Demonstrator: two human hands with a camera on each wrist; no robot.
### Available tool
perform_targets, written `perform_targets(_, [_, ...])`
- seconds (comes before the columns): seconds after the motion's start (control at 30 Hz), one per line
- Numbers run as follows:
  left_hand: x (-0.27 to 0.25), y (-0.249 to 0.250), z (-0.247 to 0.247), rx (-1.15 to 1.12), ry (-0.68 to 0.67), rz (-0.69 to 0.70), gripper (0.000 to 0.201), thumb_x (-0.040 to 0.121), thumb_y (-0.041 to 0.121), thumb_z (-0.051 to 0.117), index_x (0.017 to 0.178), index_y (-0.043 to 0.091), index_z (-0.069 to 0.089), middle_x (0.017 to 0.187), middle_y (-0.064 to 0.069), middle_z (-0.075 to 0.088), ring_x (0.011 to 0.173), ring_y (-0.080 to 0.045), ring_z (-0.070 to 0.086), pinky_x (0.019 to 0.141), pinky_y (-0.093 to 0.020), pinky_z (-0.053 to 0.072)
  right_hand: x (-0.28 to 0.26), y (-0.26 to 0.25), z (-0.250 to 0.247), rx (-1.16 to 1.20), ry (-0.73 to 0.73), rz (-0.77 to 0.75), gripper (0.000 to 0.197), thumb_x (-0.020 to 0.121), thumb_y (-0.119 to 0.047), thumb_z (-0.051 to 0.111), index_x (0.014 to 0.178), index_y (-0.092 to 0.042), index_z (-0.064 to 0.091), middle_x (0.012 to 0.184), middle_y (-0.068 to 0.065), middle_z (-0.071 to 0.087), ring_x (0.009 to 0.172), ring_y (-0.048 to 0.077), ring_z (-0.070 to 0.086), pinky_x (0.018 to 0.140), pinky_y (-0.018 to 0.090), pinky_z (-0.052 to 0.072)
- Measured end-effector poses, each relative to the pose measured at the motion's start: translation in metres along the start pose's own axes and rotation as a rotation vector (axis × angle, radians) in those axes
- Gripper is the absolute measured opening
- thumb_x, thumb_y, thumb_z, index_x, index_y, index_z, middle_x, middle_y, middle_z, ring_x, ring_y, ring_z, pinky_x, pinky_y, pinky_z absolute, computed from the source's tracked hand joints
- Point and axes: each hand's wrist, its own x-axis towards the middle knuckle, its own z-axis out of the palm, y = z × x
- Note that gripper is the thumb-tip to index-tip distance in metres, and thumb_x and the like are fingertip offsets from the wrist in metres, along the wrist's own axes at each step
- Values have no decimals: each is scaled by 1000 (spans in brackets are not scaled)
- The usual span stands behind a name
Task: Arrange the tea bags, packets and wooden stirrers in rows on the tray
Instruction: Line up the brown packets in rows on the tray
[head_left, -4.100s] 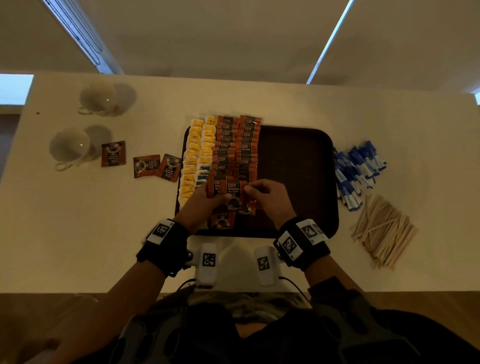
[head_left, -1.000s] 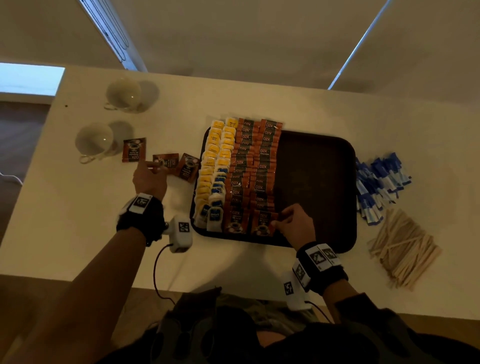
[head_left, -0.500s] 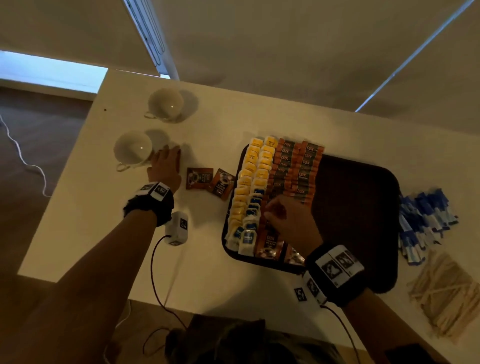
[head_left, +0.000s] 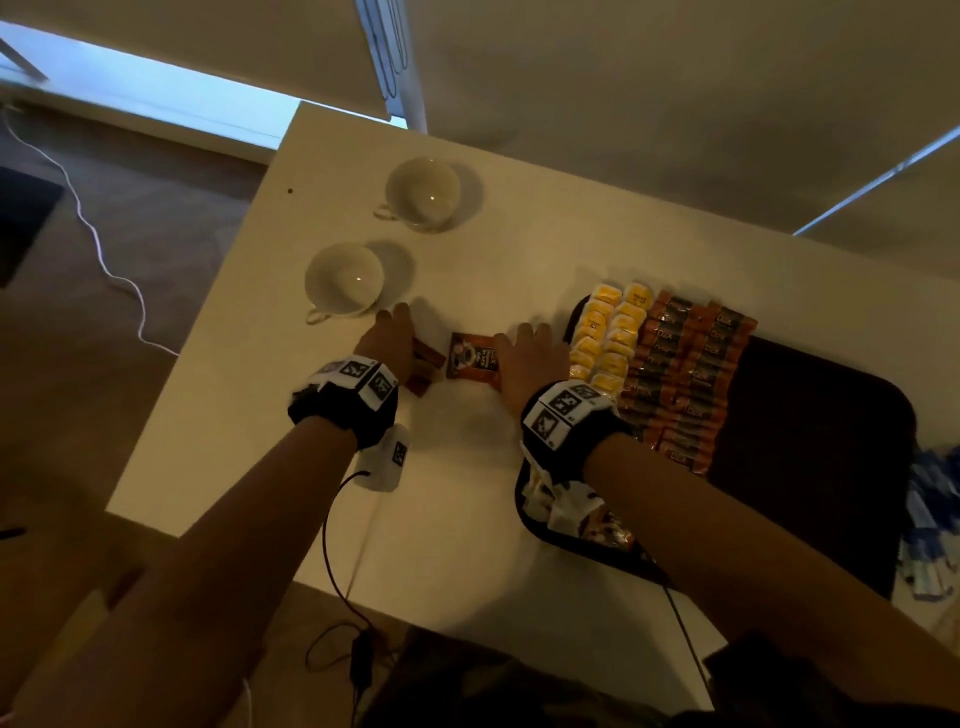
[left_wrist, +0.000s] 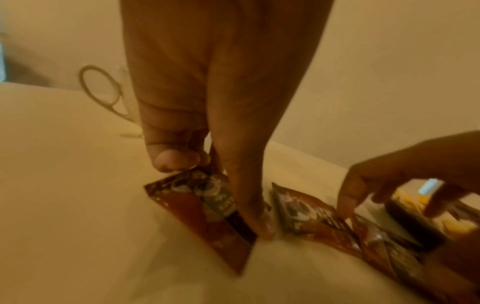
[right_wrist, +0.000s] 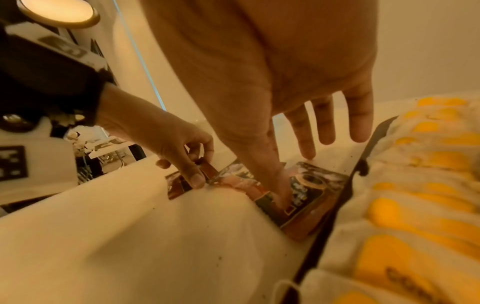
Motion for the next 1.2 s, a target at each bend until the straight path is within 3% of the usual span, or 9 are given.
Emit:
perform_targets(0.1, [-3, -1, 3, 84, -12, -3, 87, 72, 36, 79, 137, 1, 32, 147, -25, 17, 116, -41, 47, 97, -44, 44, 6, 0, 3, 24, 28, 7, 39, 93, -30, 51, 130, -17, 43, 135, 12, 37, 128, 34, 30, 101, 47, 30])
perform_targets(0.17, [-7, -3, 1, 83, 7, 23, 69, 78, 36, 74, 128, 0, 43, 146, -25, 19, 113, -40, 50, 95, -42, 44, 8, 1, 2, 15, 32, 12, 37, 94, -27, 49, 129, -16, 44, 134, 13, 36, 127, 35, 30, 101, 47, 30])
perform_targets(0.33, [-14, -11, -12, 16, -29, 109, 27, 77, 23, 75, 82, 6, 54, 103, -17, 60, 83, -25, 54, 64, -28, 43, 8, 3, 1, 9, 20, 13, 35, 94, -20, 45, 129, -16, 43, 134, 14, 34, 126, 35, 31, 99, 46, 32])
perform_targets(0.47, [-15, -11, -30, -246, -80, 149, 17, 80, 9, 72, 90, 6, 59, 84, -9, 60, 61, -14, 57, 45, -18, 50, 6, 1, -5, 25, -18, -1, 39, 94, -26, 46, 131, -13, 41, 135, 15, 34, 125, 34, 33, 97, 44, 34])
perform_targets(0.53, [-14, -3, -36, -296, -134, 191, 25, 83, 11, 69, 104, 11, 57, 81, -4, 58, 62, -13, 60, 48, -16, 52, 3, 0, -5, 34, -26, -7, 43, 93, -33, 47, 130, -12, 41, 133, 15, 35, 122, 33, 36, 94, 43, 37])
perform_targets(0.7, [-7, 28, -20, -233, -180, 262, 48, 82, 11, 68, 125, 15, 48, 96, -13, 60, 79, -22, 60, 74, -33, 54, -3, 2, -6, 82, -1, 19, 32, 91, -26, 50, 120, -13, 48, 123, 11, 51, 117, 32, 44, 90, 42, 41])
perform_targets(1.0, [-2, 45, 8, 149, 4, 284, 40, 81, 24, 68, 115, 11, 52, 120, -13, 39, 110, -30, 43, 85, -39, 44, -33, 32, -16, 712, 178, 167, 14, 85, -11, 61, 98, -6, 61, 96, 15, 65, 89, 29, 60, 77, 40, 48])
perform_targets(1.1, [-8, 42, 10, 77, 39, 283, 32, 80, 23, 70, 104, 6, 57, 119, -15, 43, 111, -31, 41, 90, -41, 43, -46, 47, -10, 988, 177, 300, 14, 83, -11, 67, 92, -2, 63, 96, 16, 66, 89, 29, 61, 82, 40, 50])
perform_targets(1.2, [-16, 37, 17, -208, 29, 216, 19, 80, 13, 69, 94, 8, 55, 107, -16, 60, 98, -30, 55, 79, -35, 44, -59, 56, -6, 1299, 121, 424, 16, 81, -9, 71, 93, -7, 61, 102, 15, 66, 97, 32, 64, 86, 46, 53])
